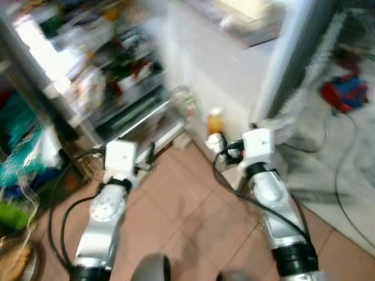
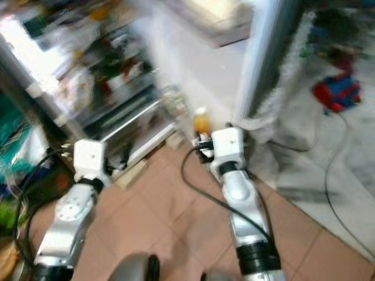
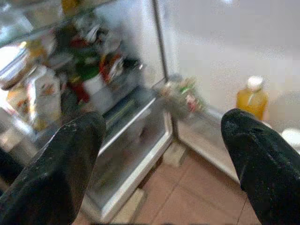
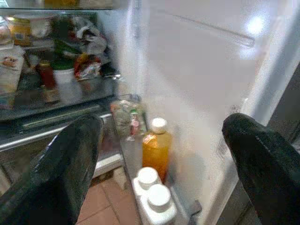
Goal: Restocking fridge
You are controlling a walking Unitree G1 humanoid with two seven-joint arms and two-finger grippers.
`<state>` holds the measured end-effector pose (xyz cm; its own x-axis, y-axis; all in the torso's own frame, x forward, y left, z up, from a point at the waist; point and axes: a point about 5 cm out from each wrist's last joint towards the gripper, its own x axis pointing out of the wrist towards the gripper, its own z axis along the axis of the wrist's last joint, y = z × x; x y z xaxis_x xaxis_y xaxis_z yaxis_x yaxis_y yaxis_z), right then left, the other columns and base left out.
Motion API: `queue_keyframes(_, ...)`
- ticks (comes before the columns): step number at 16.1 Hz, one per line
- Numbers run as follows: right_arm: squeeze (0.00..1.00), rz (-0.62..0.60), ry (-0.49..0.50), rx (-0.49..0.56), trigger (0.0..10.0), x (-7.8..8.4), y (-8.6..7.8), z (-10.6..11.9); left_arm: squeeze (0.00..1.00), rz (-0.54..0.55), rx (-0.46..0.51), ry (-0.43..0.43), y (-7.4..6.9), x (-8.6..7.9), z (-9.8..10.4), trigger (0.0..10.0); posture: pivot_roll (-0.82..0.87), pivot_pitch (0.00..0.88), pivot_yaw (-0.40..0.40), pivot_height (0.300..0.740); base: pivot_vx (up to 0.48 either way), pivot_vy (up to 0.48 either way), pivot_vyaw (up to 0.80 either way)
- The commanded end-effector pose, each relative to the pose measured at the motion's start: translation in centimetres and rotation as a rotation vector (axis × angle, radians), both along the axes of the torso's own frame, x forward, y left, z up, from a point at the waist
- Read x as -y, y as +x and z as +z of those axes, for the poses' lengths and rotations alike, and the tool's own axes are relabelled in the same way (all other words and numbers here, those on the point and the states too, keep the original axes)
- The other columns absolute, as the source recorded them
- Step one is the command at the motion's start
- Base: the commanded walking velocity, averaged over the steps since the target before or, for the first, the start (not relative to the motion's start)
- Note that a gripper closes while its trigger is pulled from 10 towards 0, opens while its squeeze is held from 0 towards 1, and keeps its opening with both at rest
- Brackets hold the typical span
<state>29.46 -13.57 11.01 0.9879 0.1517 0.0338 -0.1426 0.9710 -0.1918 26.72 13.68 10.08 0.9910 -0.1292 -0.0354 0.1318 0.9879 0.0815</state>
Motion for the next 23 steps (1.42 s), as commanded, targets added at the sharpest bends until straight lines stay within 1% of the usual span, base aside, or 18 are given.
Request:
queue_keyframes(1, 0.0, -0.07, -0.043, -0.006, 10.0, 1.6, -0.2, -0.4, 0.0, -0.012, 0.01, 0.004, -0.1, 0.6, 0.1, 10.0, 0.03, 0.091, 0.048, 0.74, 0.0, 0.0, 0.0)
queue_keyframes(3, 0.0, -0.118, -0.066, 0.0, 10.0, 2.4, 0.0, -0.4, 0.0, -0.011, 0.011, 0.003, -0.2, 0.6, 0.1, 10.0, 0.03, 0.092, 0.048, 0.74, 0.0, 0.0, 0.0)
queue_keyframes(5, 0.0, -0.187, -0.091, 0.015, 10.0, 3.6, 0.5, 0.0, 0.0, -0.002, -0.011, 0.011, -1.0, 0.2, -0.3, 10.0, 0.03, 0.094, 0.05, 0.74, 0.0, 0.0, 0.0)
queue_keyframes(7, 0.0, -0.21, -0.085, 0.012, 10.0, 4.3, 0.9, 0.0, 0.0, 0.007, -0.023, 0.014, -1.4, -0.3, -0.6, 10.0, 0.04, 0.1, 0.051, 0.74, 0.0, 0.0, 0.0)
queue_keyframes(8, 0.0, -0.24, -0.091, 0.029, 10.0, 5.1, 1.7, 0.5, 0.0, 0.022, -0.028, 0.014, -1.6, -0.7, -0.5, 10.0, 0.05, 0.109, 0.052, 0.74, 0.0, 0.0, 0.0)
queue_keyframes(10, 0.0, -0.294, -0.098, 0.058, 10.0, 6.4, 3.1, 1.7, 0.0, 0.035, -0.046, 0.008, -2.0, -1.0, -0.6, 10.0, 0.07, 0.117, 0.053, 0.74, 0.0, 0.0, 0.0)
queue_keyframes(13, 0.0, -0.366, -0.109, 0.075, 10.0, 7.9, 4.8, 3.0, 0.0, 0.044, -0.071, 0.007, -2.9, -1.7, -0.8, 10.0, 0.08, 0.128, 0.054, 0.74, 0.0, 0.0, 0.0)
queue_keyframes(16, 0.0, -0.362, -0.079, 0.082, 10.0, 8.5, 6.5, 3.9, 0.0, 0.048, -0.075, 0.023, -3.7, -1.9, -0.7, 10.0, 0.12, 0.148, 0.047, 0.74, 0.0, 0.0, 0.0)
queue_keyframes(17, 0.0, -0.343, -0.067, 0.083, 10.0, 8.7, 7.1, 4.4, 0.0, 0.049, -0.077, 0.027, -3.9, -1.9, -0.6, 10.0, 0.13, 0.149, 0.046, 0.74, 0.0, 0.0, 0.0)
queue_keyframes(18, 0.0, -0.324, -0.058, 0.083, 10.0, 8.7, 7.5, 4.6, 0.0, 0.053, -0.078, 0.028, -4.0, -2.0, -0.5, 10.0, 0.13, 0.151, 0.044, 0.74, 0.0, 0.0, 0.0)
queue_keyframes(21, 0.0, -0.248, -0.033, 0.1, 10.0, 8.1, 8.3, 5.4, 0.0, 0.054, -0.082, 0.03, -4.2, -2.1, -0.4, 10.0, 0.13, 0.151, 0.043, 0.74, 0.0, 0.0, 0.0)
queue_keyframes(23, 0.0, -0.21, -0.017, 0.115, 10.0, 7.6, 8.6, 5.8, 0.0, 0.053, -0.082, 0.032, -4.2, -2.1, -0.4, 10.0, 0.14, 0.149, 0.044, 0.74, 0.0, 0.0, 0.0)
